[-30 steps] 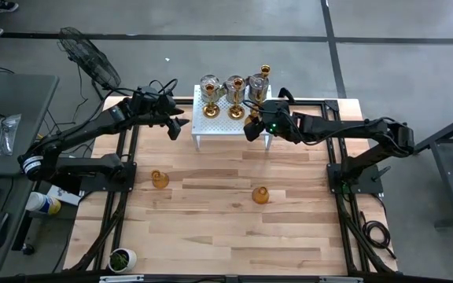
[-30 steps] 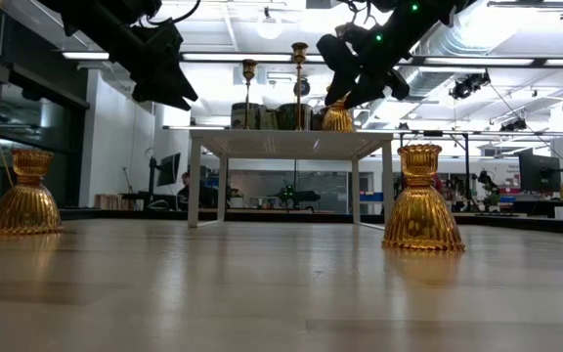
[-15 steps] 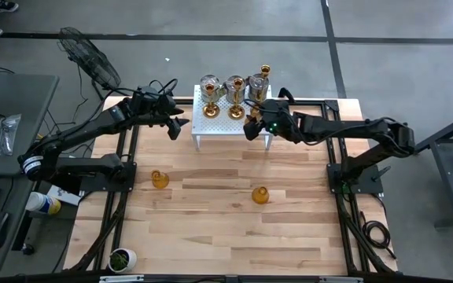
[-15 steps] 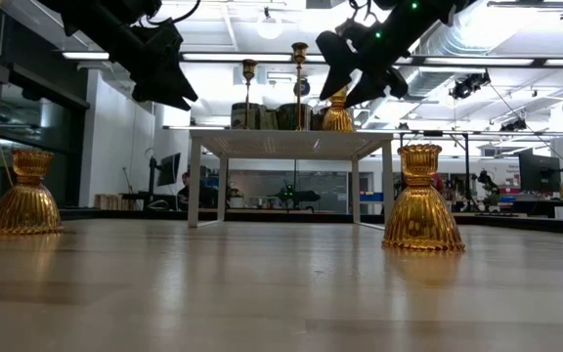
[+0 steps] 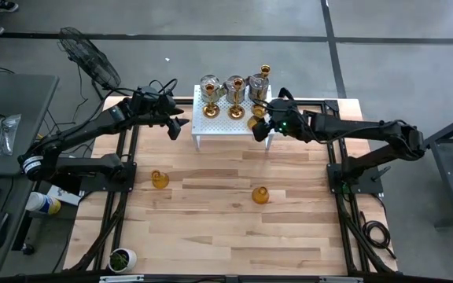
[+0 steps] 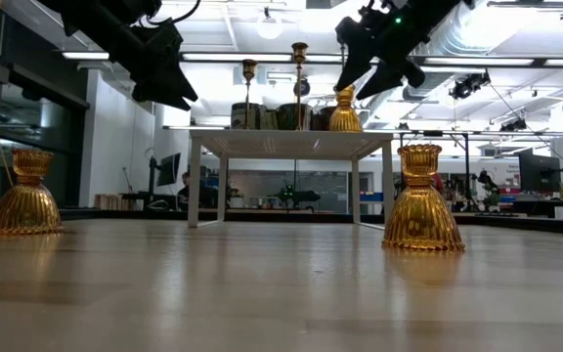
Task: Pick & Place candle stick holders
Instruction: Put the right yellow candle holder on the shelf
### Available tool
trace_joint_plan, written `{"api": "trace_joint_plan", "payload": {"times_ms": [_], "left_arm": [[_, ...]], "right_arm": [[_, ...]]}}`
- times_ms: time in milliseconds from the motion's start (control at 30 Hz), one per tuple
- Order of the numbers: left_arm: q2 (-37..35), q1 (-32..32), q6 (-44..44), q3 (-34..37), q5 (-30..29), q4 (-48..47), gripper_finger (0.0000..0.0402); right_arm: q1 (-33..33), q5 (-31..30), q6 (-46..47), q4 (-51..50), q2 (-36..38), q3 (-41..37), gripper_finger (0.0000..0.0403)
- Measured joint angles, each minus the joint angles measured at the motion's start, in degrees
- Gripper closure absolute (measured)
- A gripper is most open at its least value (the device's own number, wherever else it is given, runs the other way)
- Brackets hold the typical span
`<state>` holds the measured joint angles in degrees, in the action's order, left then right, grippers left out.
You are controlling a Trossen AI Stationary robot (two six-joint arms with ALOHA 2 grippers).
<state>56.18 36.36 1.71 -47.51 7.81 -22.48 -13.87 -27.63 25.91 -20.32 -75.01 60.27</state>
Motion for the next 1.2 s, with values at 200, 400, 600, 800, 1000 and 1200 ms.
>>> {"api": "trace_joint_plan", "payload": {"times_ms": [200, 400, 600, 800, 1000, 1200], "left_arm": [[0.0, 0.0, 0.0, 0.0, 0.2, 0.0, 0.0178], [0.0, 0.0, 0.0, 0.0, 0.2, 0.0, 0.0178], [0.0, 0.0, 0.0, 0.0, 0.3, 0.0, 0.0178], [0.0, 0.0, 0.0, 0.0, 0.3, 0.0, 0.0178], [0.0, 0.0, 0.0, 0.0, 0.3, 0.0, 0.0178], [0.0, 0.0, 0.0, 0.0, 0.3, 0.0, 0.0178]], "right_arm": [[0.0, 1.1, 1.7, -3.1, 2.1, 0.0, 0.016], [0.0, 1.6, 0.9, -2.8, 2.0, 0.0, 0.016], [0.0, 1.0, 0.9, -2.4, 2.0, 0.0, 0.016], [-0.3, -1.0, 0.8, -2.1, 2.0, 0.0, 0.016], [-0.8, -1.2, 0.7, -1.3, 2.0, 0.0, 0.016], [-0.9, 0.9, 0.8, -1.3, 1.6, 0.0, 0.016]]}}
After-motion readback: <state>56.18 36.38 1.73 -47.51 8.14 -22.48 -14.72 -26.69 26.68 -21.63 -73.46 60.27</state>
